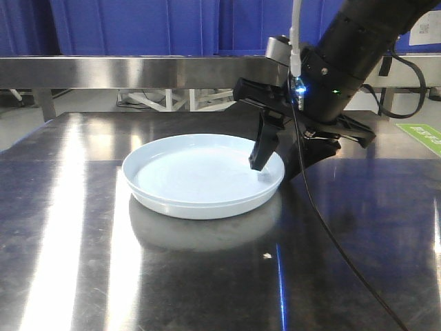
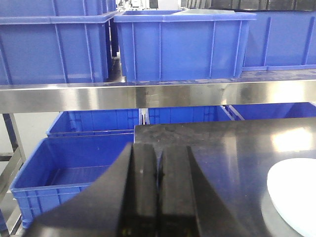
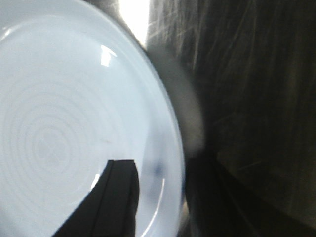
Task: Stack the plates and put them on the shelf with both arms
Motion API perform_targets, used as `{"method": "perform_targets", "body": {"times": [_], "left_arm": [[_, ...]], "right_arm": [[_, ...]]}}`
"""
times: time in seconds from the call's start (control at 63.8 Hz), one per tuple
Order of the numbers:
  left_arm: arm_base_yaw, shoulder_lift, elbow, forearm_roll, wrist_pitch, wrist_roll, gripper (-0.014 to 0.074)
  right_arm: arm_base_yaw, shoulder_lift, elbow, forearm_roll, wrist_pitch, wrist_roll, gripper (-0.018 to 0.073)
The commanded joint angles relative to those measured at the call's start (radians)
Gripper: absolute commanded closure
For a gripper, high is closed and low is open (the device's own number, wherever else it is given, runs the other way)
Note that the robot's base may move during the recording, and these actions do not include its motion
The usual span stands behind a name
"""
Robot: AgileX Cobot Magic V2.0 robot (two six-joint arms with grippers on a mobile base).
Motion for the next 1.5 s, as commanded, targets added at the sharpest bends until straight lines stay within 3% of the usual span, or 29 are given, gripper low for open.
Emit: {"method": "perform_targets", "body": {"times": [0.0, 0.204, 0.407, 0.564, 0.705, 1.112, 1.237, 1.488], "left_arm": [[0.001, 0.007, -0.028, -0.001, -0.092, -0.003, 0.0516], [0.001, 0.007, -0.028, -0.001, -0.092, -0.003, 0.0516], [0.001, 0.007, -0.028, -0.001, -0.092, -0.003, 0.0516], [0.001, 0.007, -0.028, -0.001, -0.092, -0.003, 0.0516], [0.001, 0.007, -0.028, -0.001, -0.092, -0.003, 0.0516], [0.001, 0.007, -0.028, -0.001, -0.092, -0.003, 0.0516], [0.001, 0.007, -0.028, -0.001, -0.092, -0.003, 0.0516], [0.001, 0.007, -0.028, -0.001, -0.092, -0.003, 0.0516]], "right_arm": [[0.003, -0.043, -0.028, 0.035, -0.021, -0.001, 0.0211], [0.003, -0.043, -0.028, 0.035, -0.024, 0.010, 0.0412], [0.003, -0.048, -0.028, 0.035, -0.027, 0.022, 0.0525], [0.002, -0.079, -0.028, 0.010, -0.051, 0.021, 0.0523], [-0.002, -0.127, -0.014, -0.076, -0.096, 0.021, 0.0523], [-0.006, -0.390, 0.292, -0.127, -0.567, 0.024, 0.0523], [-0.017, -0.464, 0.374, -0.205, -0.650, 0.024, 0.0523], [-0.054, -0.589, 0.461, -0.384, -0.645, 0.024, 0.0523]]}}
